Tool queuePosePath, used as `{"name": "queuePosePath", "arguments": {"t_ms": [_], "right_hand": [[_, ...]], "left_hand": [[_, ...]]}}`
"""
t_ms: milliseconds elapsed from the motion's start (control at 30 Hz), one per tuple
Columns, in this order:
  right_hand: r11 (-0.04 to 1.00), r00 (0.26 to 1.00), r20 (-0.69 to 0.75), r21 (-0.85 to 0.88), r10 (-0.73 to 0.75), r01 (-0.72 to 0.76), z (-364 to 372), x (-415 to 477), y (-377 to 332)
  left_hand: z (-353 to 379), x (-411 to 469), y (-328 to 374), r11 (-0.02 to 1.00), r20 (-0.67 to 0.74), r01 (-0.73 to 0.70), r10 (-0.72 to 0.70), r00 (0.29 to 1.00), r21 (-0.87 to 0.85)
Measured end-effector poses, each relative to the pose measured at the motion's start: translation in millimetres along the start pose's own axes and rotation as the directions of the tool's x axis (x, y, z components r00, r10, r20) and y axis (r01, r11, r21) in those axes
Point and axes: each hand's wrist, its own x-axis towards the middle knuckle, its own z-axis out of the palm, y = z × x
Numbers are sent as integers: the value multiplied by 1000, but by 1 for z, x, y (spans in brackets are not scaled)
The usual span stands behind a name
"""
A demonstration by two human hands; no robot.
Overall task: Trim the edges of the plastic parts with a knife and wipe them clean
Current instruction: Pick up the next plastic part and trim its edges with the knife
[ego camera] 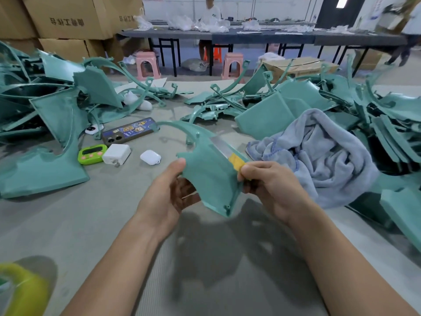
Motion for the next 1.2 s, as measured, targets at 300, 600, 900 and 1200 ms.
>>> {"name": "queuePosePath", "arguments": {"t_ms": [300, 600, 900, 1200], "right_hand": [[992, 987, 154, -109, -42, 60, 4, 0, 3], [981, 970, -187, -148, -154, 128, 9, 1, 5], [908, 961, 135, -318, -241, 272, 6, -11, -3], [772, 930, -32, -568, -367, 285, 3, -7, 8]], "left_hand": [[-20, 4, 8, 999, 56, 30, -28, 998, -21], [-4, 9, 3, 976, -338, -185, 213, 917, 114], [-6, 9, 10, 918, -467, -387, 307, 829, -84], [-11, 6, 19, 886, -519, -447, 325, 790, -125]]}}
